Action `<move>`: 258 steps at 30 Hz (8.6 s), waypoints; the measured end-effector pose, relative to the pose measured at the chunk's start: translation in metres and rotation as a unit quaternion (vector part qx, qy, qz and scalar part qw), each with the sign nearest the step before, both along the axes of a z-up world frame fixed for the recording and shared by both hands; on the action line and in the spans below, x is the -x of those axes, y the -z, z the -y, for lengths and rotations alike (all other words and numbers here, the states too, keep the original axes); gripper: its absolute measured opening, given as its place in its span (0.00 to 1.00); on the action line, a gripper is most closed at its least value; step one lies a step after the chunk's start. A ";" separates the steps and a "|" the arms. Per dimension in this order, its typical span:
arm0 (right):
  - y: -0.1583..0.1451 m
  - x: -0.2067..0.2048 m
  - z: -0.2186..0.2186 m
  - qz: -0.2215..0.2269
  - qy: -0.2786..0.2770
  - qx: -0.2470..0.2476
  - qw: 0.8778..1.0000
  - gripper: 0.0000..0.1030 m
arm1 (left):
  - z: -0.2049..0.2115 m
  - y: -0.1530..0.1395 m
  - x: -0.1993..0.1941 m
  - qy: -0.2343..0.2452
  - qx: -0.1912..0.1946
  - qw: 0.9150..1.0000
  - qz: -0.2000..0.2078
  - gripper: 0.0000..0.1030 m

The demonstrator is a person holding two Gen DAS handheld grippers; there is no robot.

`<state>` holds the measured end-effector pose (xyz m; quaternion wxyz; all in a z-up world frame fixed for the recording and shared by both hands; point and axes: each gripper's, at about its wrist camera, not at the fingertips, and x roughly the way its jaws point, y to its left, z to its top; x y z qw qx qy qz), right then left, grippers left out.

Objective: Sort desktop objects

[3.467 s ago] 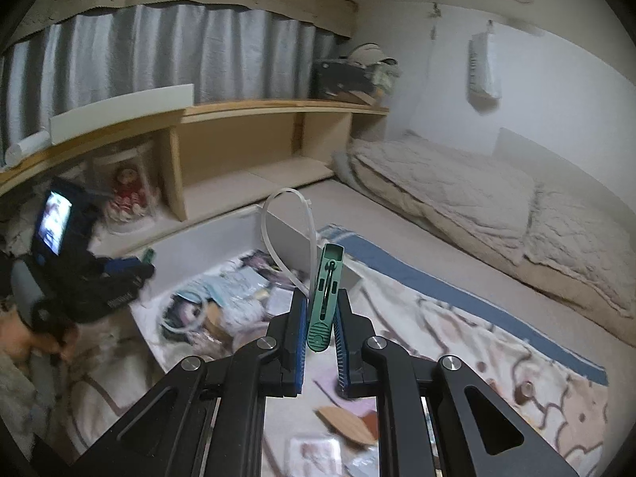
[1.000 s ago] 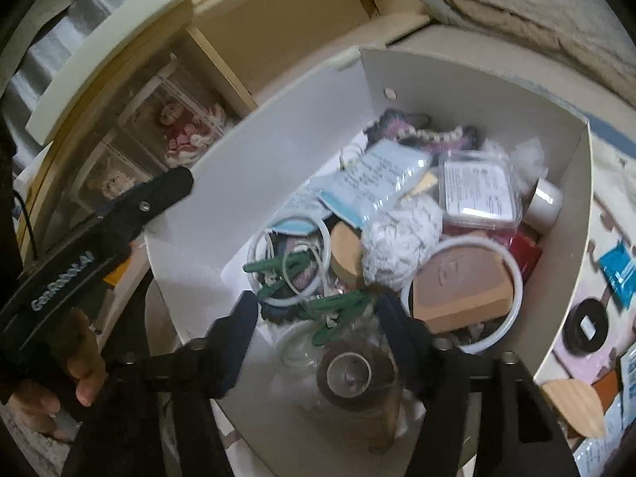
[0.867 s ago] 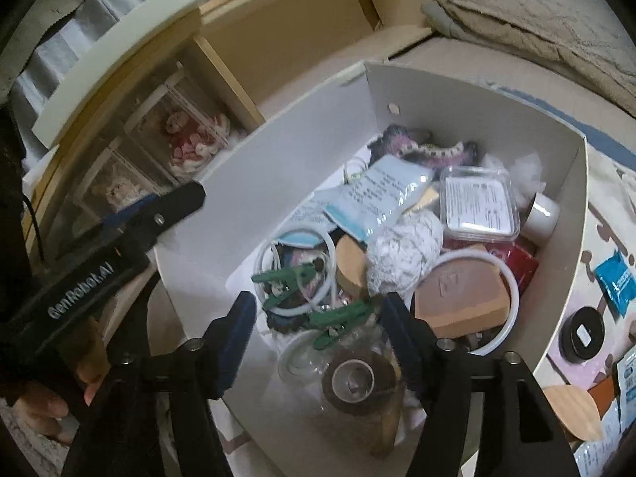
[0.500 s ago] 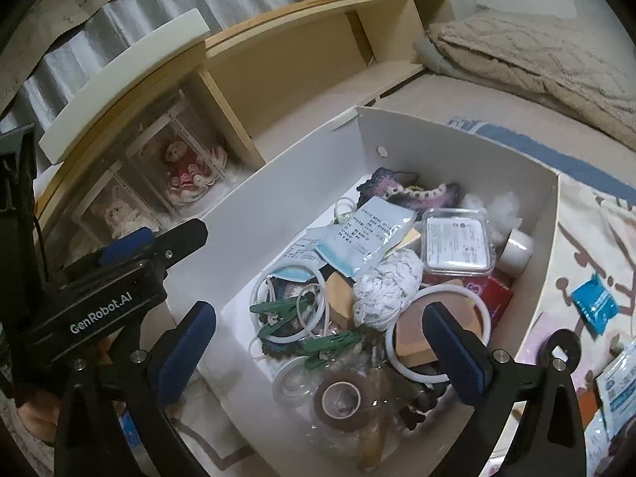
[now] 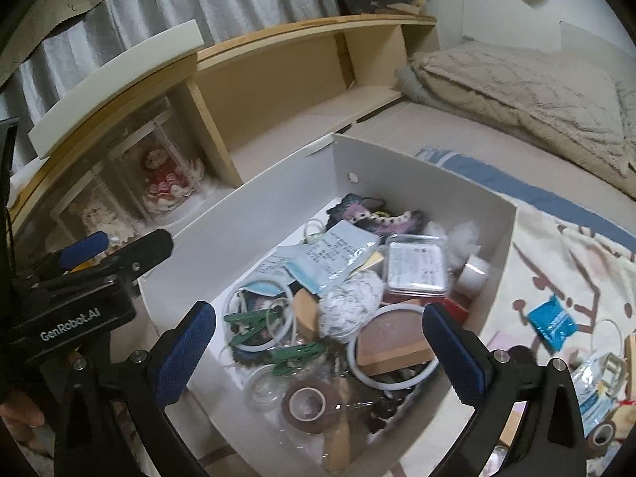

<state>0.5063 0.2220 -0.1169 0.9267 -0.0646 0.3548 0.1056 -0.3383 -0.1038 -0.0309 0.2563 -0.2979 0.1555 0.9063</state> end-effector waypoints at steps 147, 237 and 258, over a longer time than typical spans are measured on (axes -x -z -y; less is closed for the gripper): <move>0.068 0.152 0.361 -0.202 0.306 0.052 0.929 0.44 | -0.202 0.120 -0.292 0.435 0.190 0.879 0.047 0.96; 0.048 0.346 0.330 -0.136 0.185 0.029 0.973 0.58 | -0.145 0.186 -0.391 0.516 0.166 0.840 0.028 0.96; 0.080 0.325 0.344 -0.154 0.204 0.061 0.965 0.82 | -0.151 0.182 -0.352 0.545 0.161 0.821 -0.050 0.97</move>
